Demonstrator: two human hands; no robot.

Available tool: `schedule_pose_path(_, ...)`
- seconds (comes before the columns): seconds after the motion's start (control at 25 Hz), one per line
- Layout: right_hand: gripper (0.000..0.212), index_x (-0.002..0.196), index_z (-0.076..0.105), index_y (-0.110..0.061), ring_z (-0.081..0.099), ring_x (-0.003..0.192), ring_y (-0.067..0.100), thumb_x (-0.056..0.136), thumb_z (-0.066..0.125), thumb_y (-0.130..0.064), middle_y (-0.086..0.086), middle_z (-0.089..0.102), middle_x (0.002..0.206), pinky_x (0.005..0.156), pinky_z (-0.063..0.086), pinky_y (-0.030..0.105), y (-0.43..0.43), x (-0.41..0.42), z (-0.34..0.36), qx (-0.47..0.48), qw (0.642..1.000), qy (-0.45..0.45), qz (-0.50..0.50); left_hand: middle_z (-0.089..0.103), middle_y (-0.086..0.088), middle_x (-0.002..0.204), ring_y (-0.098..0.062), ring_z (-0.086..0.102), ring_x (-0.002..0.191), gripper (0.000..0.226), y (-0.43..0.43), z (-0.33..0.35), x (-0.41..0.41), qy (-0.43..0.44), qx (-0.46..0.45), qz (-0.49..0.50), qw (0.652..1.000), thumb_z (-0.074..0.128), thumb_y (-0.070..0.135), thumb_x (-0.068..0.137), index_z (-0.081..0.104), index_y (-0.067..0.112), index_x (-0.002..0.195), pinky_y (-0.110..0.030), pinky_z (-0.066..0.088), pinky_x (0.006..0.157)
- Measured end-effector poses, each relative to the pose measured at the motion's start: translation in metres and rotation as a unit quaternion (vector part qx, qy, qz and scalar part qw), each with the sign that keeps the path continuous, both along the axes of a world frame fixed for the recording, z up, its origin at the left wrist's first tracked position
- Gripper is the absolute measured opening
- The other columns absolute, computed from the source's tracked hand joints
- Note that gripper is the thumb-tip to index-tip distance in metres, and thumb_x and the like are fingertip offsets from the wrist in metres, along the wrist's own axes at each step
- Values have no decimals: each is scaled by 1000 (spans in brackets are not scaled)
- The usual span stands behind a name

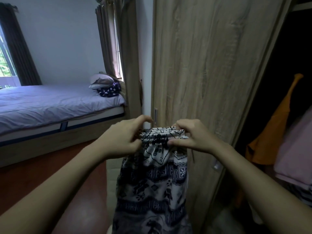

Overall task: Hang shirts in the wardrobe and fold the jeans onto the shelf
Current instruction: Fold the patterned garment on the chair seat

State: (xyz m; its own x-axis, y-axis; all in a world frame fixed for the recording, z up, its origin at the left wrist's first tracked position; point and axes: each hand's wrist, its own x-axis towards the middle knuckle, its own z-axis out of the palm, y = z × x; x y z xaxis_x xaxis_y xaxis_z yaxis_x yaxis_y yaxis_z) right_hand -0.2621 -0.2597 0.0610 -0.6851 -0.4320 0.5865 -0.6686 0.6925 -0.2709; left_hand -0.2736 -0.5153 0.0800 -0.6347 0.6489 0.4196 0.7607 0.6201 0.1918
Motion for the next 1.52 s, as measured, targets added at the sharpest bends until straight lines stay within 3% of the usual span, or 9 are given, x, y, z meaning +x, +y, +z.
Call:
schedule_pose_path(0.24, 54, 106, 41, -42, 60, 60, 11, 68, 79, -41, 1, 64, 74, 55, 48, 20, -10, 4, 3, -139, 989, -50, -24, 60, -5, 97, -29, 56, 94, 22, 28, 8, -16, 111, -147, 124, 975, 47, 39, 78, 42, 19, 86, -32, 29, 68)
schedule_pose_path(0.36, 61, 113, 39, -43, 59, 65, 10, 69, 80, -37, 2, 62, 75, 60, 49, 20, -4, 2, 7, -158, 986, -46, -30, 61, -10, 92, -35, 56, 85, 23, 31, 5, -20, 36, -72, 80, 994, 37, 37, 70, 37, 22, 88, -36, 37, 64)
schedule_pose_path(0.52, 62, 118, 39, -37, 62, 72, 10, 72, 79, -28, 6, 64, 82, 69, 50, 26, 9, 1, -1, -142, 986, -85, -2, 68, -3, 91, -29, 62, 83, 54, 38, -6, -16, 110, -39, 31, 993, 31, 61, 73, 53, 32, 112, -37, 49, 67)
schedule_pose_path(0.6, 64, 122, 38, -37, 63, 79, 10, 74, 78, -22, 3, 65, 90, 75, 51, 28, 16, 4, -10, -164, 981, -101, 3, 63, 1, 77, -26, 63, 76, 63, 48, -8, -17, 127, -43, 31, 990, 31, 78, 71, 57, 31, 103, -34, 47, 61)
schedule_pose_path(0.8, 76, 136, 24, -36, 57, 107, 0, 79, 72, -22, -9, 54, 122, 94, 49, 21, 1, 11, -69, -325, 931, -158, -38, 48, 8, 56, -19, 53, 54, 58, 51, 7, -18, 98, 11, -7, 995, 41, 71, 76, 61, 17, 83, -26, 34, 50)
schedule_pose_path(1.0, 21, 111, 58, -28, 60, 92, -10, 91, 59, -20, -12, 64, 105, 92, 49, 36, -1, 15, -199, -256, 889, -375, -50, 50, 3, 55, -12, 47, 52, 53, -17, 28, -19, 67, 60, 50, 995, 41, 66, 74, 62, 17, 79, -18, 29, 50)
schedule_pose_path(1.16, 14, 104, 58, -41, 62, 88, 1, 96, 47, -36, -6, 69, 99, 78, 47, 27, 3, 17, -249, -226, 900, -360, -94, 61, -8, 69, -20, 56, 65, 60, -95, -39, -34, -21, 57, 134, 989, 43, 67, 75, 66, 14, 88, -23, 35, 55)
schedule_pose_path(1.28, 45, 103, 66, -35, 56, 66, 13, 85, 41, -67, 13, 68, 76, 58, 36, 23, -3, 9, -284, -164, 911, -355, -131, 61, -7, 69, -20, 58, 67, 56, -142, -122, -27, -91, 74, 219, 969, 45, 66, 78, 59, 12, 84, -27, 41, 61)
schedule_pose_path(1.52, 40, 96, 70, -7, 61, 76, 12, 86, 50, -40, 1, 67, 76, 56, 35, 16, -22, 14, -340, -64, 900, -414, -117, 57, -2, 64, -23, 57, 61, 58, -195, -246, 4, -242, 29, 314, 917, 34, 76, 69, 48, 21, 75, -30, 40, 54)
